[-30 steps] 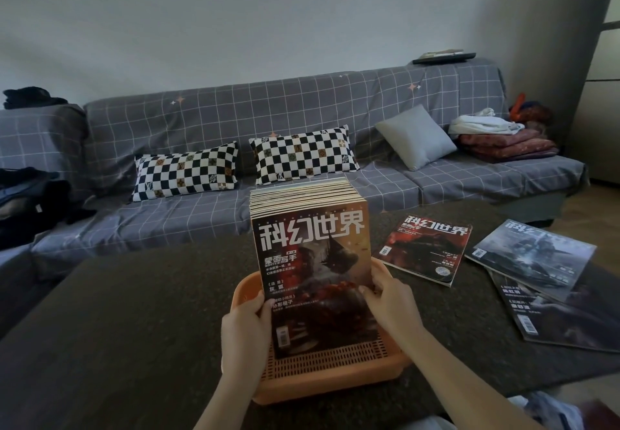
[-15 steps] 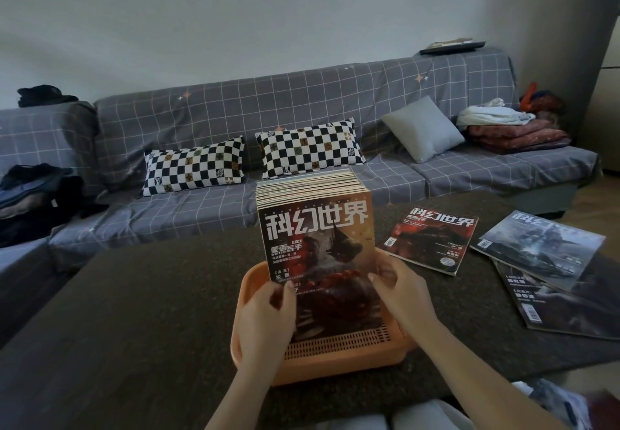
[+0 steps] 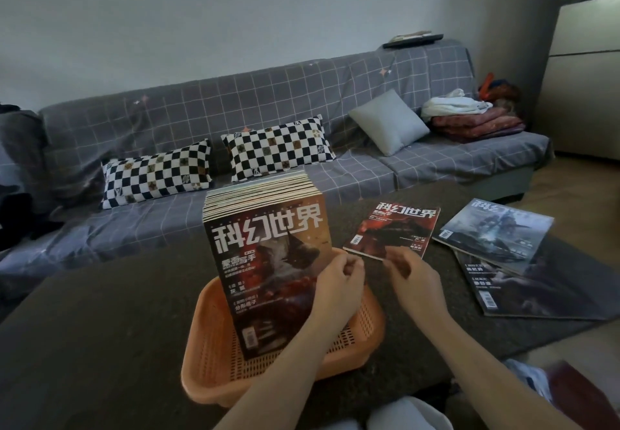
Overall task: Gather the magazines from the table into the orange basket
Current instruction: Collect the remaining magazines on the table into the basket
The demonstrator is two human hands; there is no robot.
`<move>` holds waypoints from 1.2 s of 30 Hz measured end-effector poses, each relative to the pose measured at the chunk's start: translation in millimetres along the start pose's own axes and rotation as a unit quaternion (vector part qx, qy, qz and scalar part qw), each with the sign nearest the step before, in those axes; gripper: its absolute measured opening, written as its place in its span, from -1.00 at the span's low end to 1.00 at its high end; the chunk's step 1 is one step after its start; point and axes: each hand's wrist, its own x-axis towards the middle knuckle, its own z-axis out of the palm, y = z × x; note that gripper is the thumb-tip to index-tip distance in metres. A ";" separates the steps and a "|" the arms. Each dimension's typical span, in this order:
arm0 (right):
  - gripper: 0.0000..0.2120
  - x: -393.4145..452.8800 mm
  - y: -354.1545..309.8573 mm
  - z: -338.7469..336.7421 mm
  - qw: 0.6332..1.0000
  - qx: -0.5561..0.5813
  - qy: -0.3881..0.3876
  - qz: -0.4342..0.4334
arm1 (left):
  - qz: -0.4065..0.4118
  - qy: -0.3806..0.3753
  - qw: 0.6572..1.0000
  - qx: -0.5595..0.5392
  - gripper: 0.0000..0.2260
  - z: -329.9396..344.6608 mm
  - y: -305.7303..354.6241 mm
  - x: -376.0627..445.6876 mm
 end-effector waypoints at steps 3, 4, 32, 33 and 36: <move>-0.74 11.5 20.2 -17.5 1.000 -0.009 0.022 0.005 | -0.004 -0.014 0.999 -0.032 -0.85 28.0 8.0 20.7; -0.73 17.0 27.3 -22.6 1.000 -0.015 0.023 0.012 | -0.007 -0.016 0.999 -0.040 -0.83 36.9 10.7 29.8; -0.81 152.3 128.1 -3.8 0.938 0.066 -0.005 0.342 | -0.297 -0.030 0.923 0.244 -0.48 135.9 -0.9 221.6; -0.88 148.6 131.3 -5.6 0.934 0.121 0.011 0.335 | -0.303 -0.032 0.924 0.232 -0.48 135.0 -1.1 219.2; -0.89 134.4 139.0 -17.4 0.924 0.212 0.030 0.317 | -0.314 -0.026 0.936 0.160 -0.54 134.1 1.0 208.1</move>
